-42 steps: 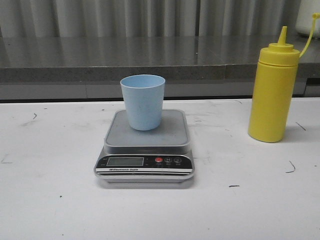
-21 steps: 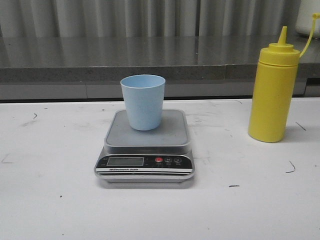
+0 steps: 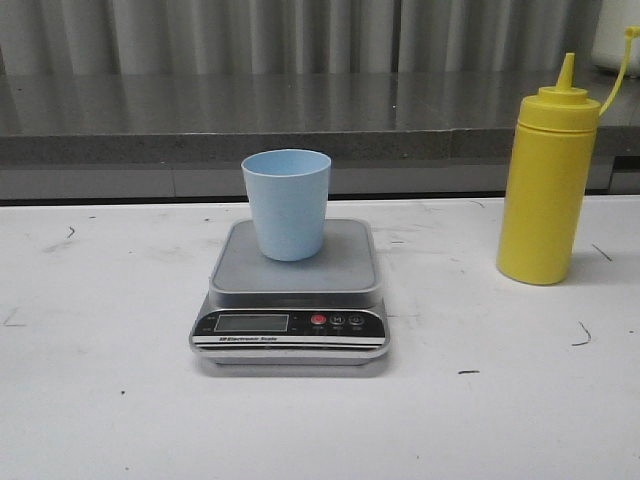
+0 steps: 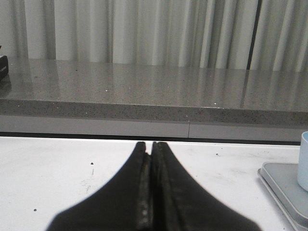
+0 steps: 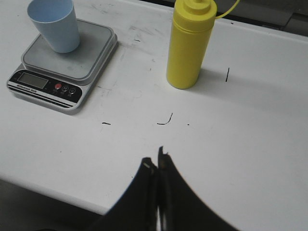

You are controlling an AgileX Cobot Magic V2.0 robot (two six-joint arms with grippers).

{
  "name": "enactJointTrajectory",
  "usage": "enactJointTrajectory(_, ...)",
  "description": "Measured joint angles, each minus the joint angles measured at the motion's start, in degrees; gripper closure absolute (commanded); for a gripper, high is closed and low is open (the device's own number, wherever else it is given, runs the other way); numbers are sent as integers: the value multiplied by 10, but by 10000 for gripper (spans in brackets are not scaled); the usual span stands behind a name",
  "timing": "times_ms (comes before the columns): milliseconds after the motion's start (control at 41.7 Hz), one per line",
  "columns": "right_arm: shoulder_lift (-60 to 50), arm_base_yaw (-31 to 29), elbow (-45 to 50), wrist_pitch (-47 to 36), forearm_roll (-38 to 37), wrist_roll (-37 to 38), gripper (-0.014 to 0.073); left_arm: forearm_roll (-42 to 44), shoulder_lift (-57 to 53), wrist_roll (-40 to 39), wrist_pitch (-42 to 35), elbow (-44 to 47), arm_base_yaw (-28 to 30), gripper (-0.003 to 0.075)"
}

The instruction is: Pour seasoning into cup on scale with both arms

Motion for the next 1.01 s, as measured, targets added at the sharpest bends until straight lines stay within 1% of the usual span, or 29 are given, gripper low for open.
enactJointTrajectory(551, 0, 0, 0, 0, 0, 0, 661, 0, 0, 0, 0, 0, 0, 740)
enactJointTrajectory(671, -16, -4, 7, -9, -16, -1, 661, 0, 0, 0, 0, 0, 0, 740)
enactJointTrajectory(791, -59, -27, 59, -70, -24, -1, 661, 0, 0, 0, 0, 0, 0, 740)
enactJointTrajectory(1007, -168, -103, 231, -273, -25, -1, 661, 0, 0, 0, 0, 0, 0, 740)
